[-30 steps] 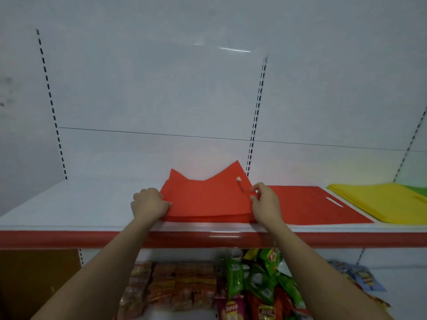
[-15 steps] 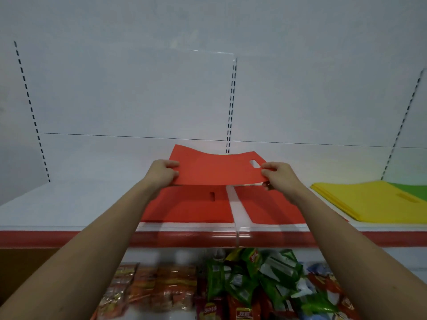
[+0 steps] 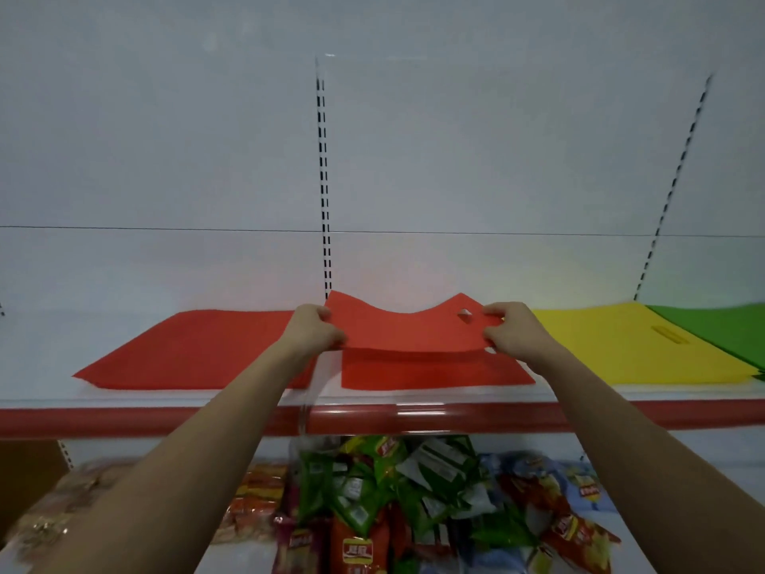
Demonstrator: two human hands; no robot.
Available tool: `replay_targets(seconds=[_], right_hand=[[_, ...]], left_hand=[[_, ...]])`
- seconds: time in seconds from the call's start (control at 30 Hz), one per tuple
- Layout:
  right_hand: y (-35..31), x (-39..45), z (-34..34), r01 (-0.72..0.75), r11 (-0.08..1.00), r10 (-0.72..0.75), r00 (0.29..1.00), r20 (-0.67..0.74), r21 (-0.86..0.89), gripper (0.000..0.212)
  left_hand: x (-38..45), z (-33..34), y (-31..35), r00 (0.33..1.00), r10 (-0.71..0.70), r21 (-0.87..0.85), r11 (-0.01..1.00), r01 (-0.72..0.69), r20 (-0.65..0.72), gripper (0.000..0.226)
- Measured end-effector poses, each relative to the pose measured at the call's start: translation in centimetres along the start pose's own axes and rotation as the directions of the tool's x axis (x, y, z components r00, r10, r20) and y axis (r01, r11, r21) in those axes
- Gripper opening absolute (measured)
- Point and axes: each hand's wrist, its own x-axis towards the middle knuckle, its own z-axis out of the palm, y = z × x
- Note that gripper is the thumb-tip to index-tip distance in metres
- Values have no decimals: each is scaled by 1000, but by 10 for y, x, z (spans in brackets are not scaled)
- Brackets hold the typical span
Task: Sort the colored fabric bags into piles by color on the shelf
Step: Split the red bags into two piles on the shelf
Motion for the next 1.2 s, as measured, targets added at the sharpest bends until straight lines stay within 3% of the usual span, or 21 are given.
replay_targets(seconds=[0.2, 0.33, 0.4, 0.53, 0.83, 1.03, 1.2], right_hand=[[40, 5, 8, -36, 990, 33, 999, -24, -136, 40], [62, 5, 14, -47, 957, 46, 999, -10, -288, 33], [67, 6, 15, -49, 924, 38, 999, -37, -380, 34], [59, 9, 13, -9, 940, -49, 986, -160, -341, 34], [13, 5, 5, 47, 982, -74, 987, -140, -185, 21], [-23, -3, 26, 111, 973, -133, 986, -103, -201, 15], [-86, -14, 56, 200, 962, -213, 975, -54, -185, 34]], left_hand=[[-8, 41, -12, 1000, -22, 263, 964, 24, -11, 40], [-11, 53, -19, 996, -77, 579, 811, 85, -38, 45], [-12, 56, -20, 995, -77, 644, 759, 97, -59, 49], [-12, 54, -17, 995, 56, 659, 752, 11, -81, 55], [-14, 27, -1, 993, 106, 689, 724, -42, -51, 50], [-25, -9, -11, 976, 191, 672, 737, -72, -105, 23], [-22, -61, -18, 954, 223, 626, 778, -51, -199, 17]])
